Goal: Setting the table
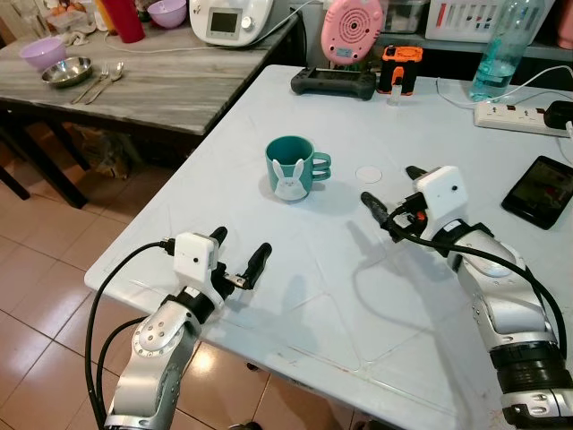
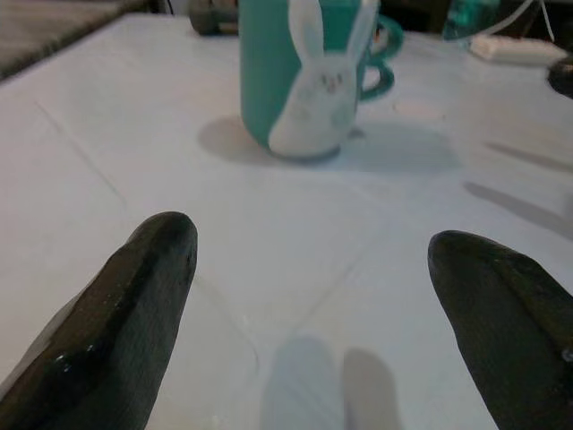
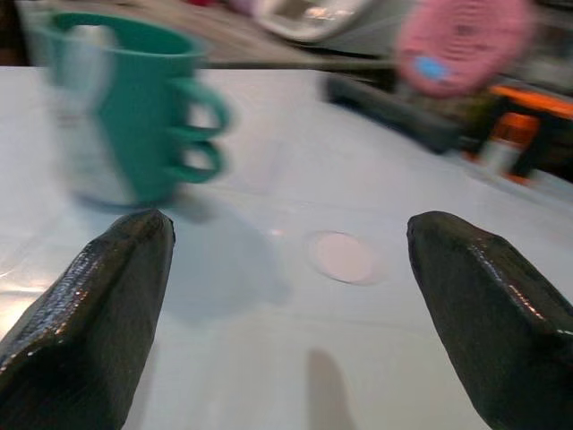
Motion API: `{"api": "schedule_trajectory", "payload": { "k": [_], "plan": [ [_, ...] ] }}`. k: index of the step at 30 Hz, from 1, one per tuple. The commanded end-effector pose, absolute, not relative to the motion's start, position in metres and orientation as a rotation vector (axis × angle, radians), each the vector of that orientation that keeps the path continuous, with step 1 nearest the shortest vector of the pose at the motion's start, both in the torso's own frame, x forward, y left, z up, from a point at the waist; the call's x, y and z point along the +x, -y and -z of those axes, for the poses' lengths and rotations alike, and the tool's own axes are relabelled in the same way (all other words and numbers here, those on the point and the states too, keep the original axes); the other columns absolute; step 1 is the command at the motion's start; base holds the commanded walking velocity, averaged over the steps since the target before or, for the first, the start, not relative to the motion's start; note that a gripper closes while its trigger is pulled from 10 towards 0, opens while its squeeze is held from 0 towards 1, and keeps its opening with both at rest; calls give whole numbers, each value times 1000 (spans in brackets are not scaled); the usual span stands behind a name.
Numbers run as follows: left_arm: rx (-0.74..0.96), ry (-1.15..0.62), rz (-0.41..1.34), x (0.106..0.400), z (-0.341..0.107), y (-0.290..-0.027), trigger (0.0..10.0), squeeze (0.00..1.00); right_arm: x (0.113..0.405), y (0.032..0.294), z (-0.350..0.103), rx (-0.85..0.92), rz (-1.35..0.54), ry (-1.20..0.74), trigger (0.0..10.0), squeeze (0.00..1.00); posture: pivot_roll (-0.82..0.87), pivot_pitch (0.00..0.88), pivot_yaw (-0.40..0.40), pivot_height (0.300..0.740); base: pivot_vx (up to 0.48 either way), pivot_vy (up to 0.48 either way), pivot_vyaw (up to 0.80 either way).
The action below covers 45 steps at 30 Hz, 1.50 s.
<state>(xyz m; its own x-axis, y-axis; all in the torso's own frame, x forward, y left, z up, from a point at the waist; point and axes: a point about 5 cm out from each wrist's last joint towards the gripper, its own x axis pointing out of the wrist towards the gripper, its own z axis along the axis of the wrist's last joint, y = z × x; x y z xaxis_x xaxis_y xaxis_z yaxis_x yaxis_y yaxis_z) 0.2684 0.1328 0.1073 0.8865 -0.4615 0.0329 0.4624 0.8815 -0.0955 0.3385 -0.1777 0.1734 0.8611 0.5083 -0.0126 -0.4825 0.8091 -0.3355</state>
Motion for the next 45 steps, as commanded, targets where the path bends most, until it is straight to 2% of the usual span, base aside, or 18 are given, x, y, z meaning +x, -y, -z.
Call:
{"api": "schedule_trajectory", "payload": {
  "k": [1,11,24,32,45],
  "plan": [
    [-91,5,475,265,-109,-137,10000,0,343,166,-176,-364,-654,83,10000,0,-176,197,92,740,0,0,0],
    [-126,21,451,257,-117,-134,10000,0,366,173,-193,-449,-677,110,10000,0,-124,222,78,740,0,0,0],
    [-123,5,477,250,-122,-134,10000,0,374,172,-196,-433,-811,100,10000,0,-98,253,104,740,0,0,0],
    [-116,26,453,250,-132,-134,10000,0,383,168,-211,-435,-751,172,10000,0,-61,258,108,740,0,0,0],
    [-87,11,456,244,-136,-143,10000,0,390,160,-216,-448,-805,145,10000,0,-4,270,133,740,0,0,0]
  ]
}}
